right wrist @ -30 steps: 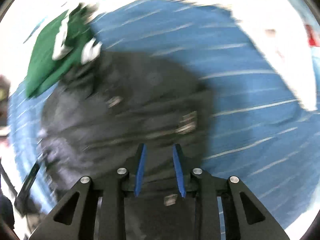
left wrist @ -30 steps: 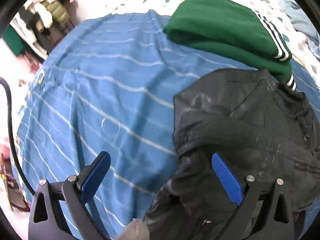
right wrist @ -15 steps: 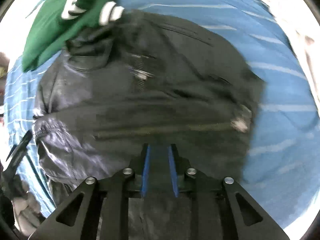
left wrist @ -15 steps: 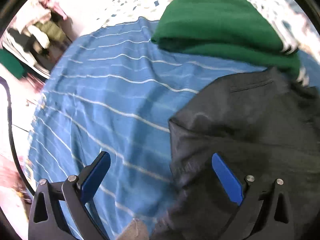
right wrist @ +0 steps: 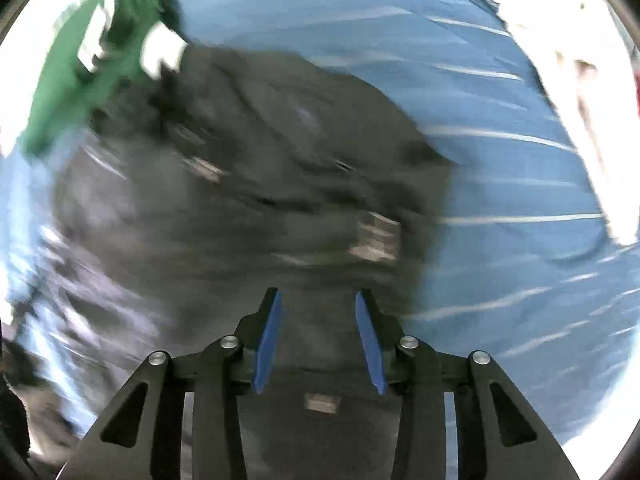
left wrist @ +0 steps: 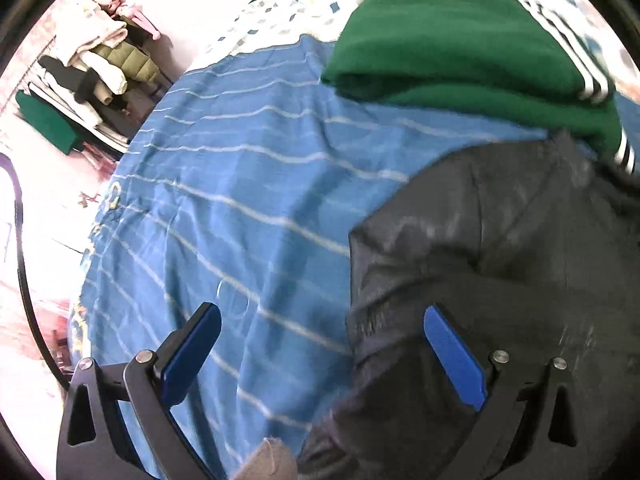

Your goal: Fold large clothes

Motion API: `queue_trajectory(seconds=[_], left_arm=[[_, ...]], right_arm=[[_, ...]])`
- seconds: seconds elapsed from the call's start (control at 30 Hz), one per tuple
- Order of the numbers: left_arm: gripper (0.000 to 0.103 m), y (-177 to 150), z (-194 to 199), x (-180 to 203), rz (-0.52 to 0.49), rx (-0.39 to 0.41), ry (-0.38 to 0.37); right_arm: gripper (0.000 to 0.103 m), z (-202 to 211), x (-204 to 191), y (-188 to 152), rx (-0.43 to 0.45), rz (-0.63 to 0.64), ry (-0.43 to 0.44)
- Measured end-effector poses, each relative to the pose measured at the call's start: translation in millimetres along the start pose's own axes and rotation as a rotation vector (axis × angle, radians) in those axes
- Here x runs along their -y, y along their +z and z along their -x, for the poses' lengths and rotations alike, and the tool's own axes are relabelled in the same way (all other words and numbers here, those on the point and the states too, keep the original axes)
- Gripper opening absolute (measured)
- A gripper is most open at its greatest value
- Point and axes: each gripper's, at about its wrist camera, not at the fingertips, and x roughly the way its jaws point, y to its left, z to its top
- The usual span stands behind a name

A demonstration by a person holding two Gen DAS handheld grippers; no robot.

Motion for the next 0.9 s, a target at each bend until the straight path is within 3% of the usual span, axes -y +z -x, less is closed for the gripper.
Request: queue_trajectory(seconds=[0.03, 0.13, 0.27, 0.37, 0.53, 0.6, 0.8, 0.9], left_arm=[[0.103, -3.1, -3.9, 2.6, -0.008, -0.016, 0.020], [0.103, -12.2, -2.5, 7.3, -0.022, -0.031, 0.094], [0.103, -27.0, 32.0, 16.0, -0.010, 0.022, 0.229], [0.103, -52.0, 64.7, 35.1, -0.007, 0.012, 0.311], [0.103, -125.3, 117.7, 108.5, -0.144, -0.035, 0.417], [0.103, -158.1, 137.7, 141.4, -0.216, -0.062, 0.411], [0.103, -240.0, 201.2, 222.4, -0.326, -0.171, 0.290], [0.103, -266.7, 231.2, 253.2, -0.377, -0.144, 0.270]], right_arm=[[0.041, -15.7, 10.4, -3.2, -0.049, -0.005, -0.032], [0.043, -37.2, 45.0, 1.5, -0.097, -0.063, 0.089], [0.048, -9.1, 74.1, 2.2, -0.007, 0.010, 0.119], [0.061, 6.0, 93.7, -8.1, 0.015, 0.077, 0.112], [0.067, 16.9, 141.7, -41.3, 0.007, 0.143, 0.045], [0.070, 14.5, 170.3, -63.7, 0.005, 0.175, 0.008], [0.070, 3.0, 244.1, -127.1, -0.012, 0.213, -0.047], [0.070, -4.5, 287.1, -143.5, -0.054, 0.182, -0.049]])
